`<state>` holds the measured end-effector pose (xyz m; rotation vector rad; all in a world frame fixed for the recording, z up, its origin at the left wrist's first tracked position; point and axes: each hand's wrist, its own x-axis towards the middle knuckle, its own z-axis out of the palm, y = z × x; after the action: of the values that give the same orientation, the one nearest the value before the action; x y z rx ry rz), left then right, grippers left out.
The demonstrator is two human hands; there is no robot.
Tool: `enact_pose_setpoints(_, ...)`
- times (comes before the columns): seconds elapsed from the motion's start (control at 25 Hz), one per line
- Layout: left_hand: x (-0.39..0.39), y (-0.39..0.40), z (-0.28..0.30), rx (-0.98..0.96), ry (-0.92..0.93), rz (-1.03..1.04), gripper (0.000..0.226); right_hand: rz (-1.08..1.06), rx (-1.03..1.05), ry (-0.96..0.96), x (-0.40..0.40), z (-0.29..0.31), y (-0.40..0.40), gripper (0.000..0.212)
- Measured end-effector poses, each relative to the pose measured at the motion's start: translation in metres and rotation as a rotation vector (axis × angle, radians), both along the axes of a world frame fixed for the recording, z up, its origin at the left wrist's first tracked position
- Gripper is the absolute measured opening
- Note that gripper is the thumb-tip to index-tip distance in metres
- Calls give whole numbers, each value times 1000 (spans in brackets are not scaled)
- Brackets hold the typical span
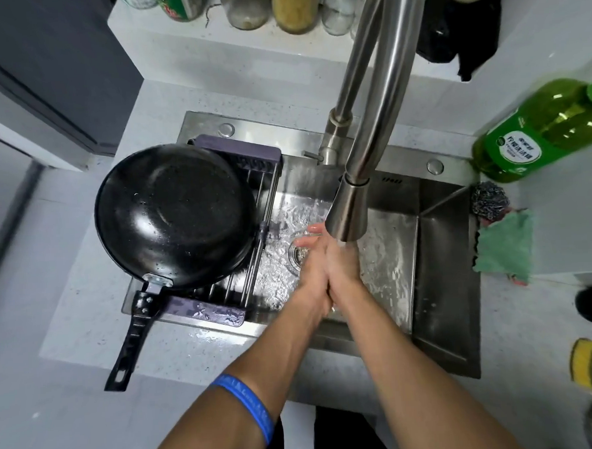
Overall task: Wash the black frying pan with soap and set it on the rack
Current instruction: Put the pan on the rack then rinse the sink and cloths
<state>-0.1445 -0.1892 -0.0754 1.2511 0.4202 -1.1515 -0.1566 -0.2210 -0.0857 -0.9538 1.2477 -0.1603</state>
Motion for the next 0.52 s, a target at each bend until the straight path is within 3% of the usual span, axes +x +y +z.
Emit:
enact_pose_setpoints(0.08,7,8,-7,43,-22,200,13,-285,354,-236,2,11,9,31)
enact_pose_setpoints(0.12,8,14,-6,41,-53,199,17,-391,461,-324,-3,12,11,31)
enact_pose_setpoints(0.2,3,23,-12,90,-161,47,17,-438,557,-297,-26,10,7,28)
enact_pose_setpoints(0.28,-2,31,-19,141,-243,-152,9,-142,363,-36,-53,15,-3,21)
enact_pose_setpoints(0.36,2,33,-18,175,-232,-217,9,56,2,151,-68,33,-22,14)
enact_pose_setpoints(0.4,5,36,-16,190,-191,-209,14,125,-161,128,-71,50,-34,17)
enact_pose_setpoints(0.52,15,52,-14,230,-144,-216,25,385,-433,-241,-61,118,-60,36)
